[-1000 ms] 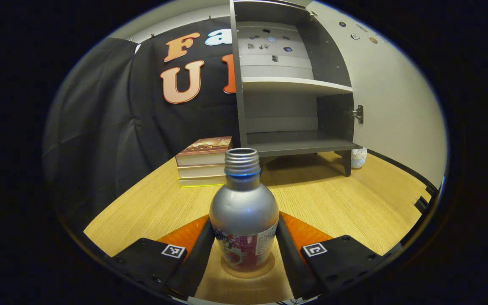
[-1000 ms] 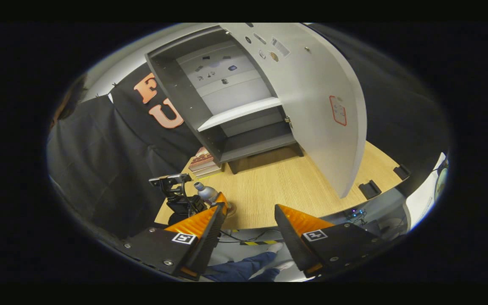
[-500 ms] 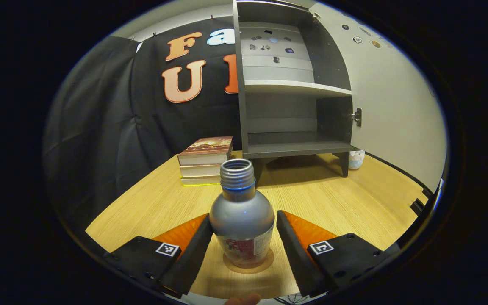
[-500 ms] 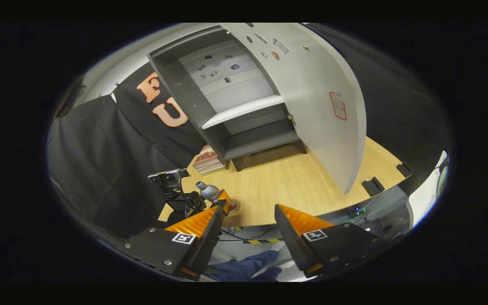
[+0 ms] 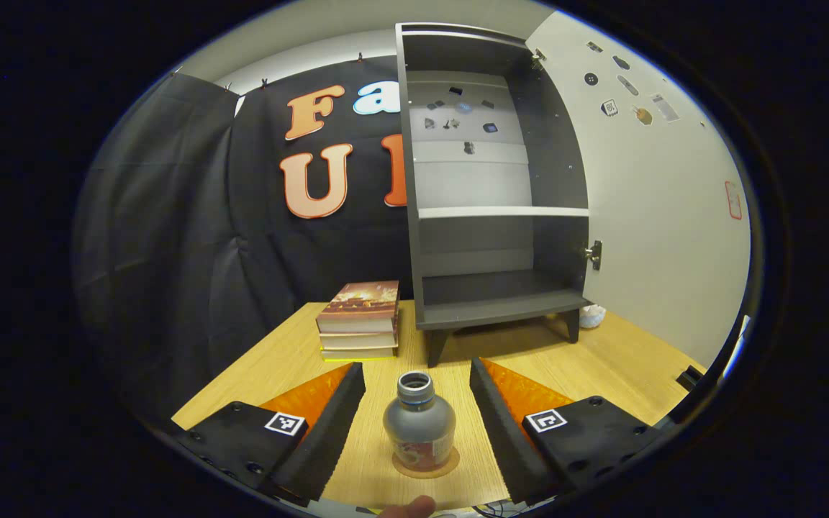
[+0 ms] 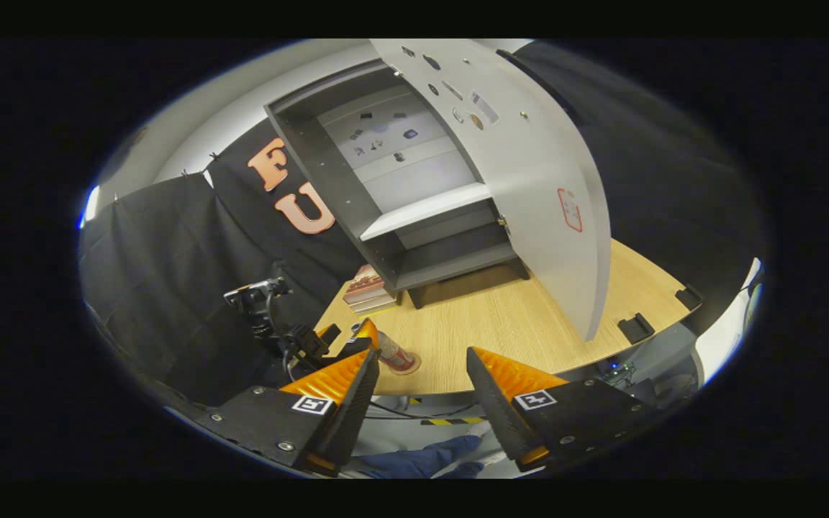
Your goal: Open the cabinet door with the right hand, grasp the bottle in the cabinet with the left hand and place it on the coaster, then close the cabinet door with the right hand.
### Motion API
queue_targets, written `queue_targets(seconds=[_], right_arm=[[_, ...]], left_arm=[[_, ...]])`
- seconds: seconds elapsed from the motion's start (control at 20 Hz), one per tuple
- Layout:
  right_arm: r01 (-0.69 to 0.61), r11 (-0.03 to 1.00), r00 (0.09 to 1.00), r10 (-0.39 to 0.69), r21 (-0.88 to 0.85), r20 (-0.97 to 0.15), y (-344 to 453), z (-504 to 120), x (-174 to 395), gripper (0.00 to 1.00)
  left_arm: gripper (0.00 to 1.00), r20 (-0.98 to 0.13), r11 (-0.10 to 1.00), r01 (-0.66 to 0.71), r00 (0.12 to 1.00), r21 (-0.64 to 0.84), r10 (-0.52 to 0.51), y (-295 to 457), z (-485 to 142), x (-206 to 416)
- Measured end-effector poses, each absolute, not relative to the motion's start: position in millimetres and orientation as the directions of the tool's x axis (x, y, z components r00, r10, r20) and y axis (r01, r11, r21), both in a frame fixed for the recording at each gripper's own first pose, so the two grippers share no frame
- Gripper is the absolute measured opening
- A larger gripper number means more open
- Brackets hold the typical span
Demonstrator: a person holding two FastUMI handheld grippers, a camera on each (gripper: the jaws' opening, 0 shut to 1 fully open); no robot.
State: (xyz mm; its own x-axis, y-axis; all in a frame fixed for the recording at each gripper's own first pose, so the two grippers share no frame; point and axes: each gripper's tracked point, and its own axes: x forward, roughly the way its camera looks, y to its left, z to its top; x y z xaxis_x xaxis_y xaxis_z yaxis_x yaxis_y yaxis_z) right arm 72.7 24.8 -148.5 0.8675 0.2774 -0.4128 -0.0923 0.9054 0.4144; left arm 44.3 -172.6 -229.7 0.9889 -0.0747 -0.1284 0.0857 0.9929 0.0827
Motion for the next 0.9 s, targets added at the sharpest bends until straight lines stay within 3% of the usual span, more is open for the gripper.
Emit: queue_targets(seconds=[0.55,0.9], right_arm=[[-0.104,0.960,0.984,0.138,0.260,-0.116,-79,-10,83,0.76],[-0.016,0.988,0.999,0.023,0.156,-0.039,-172,20,110,0.76]], left_arm=[[0.95,-0.063,0.977,0.214,0.975,-0.009,-0.214,-215,-109,-10],[0.95,-0.093,0.982,0.191,0.978,0.010,-0.189,-196,-92,-11]])
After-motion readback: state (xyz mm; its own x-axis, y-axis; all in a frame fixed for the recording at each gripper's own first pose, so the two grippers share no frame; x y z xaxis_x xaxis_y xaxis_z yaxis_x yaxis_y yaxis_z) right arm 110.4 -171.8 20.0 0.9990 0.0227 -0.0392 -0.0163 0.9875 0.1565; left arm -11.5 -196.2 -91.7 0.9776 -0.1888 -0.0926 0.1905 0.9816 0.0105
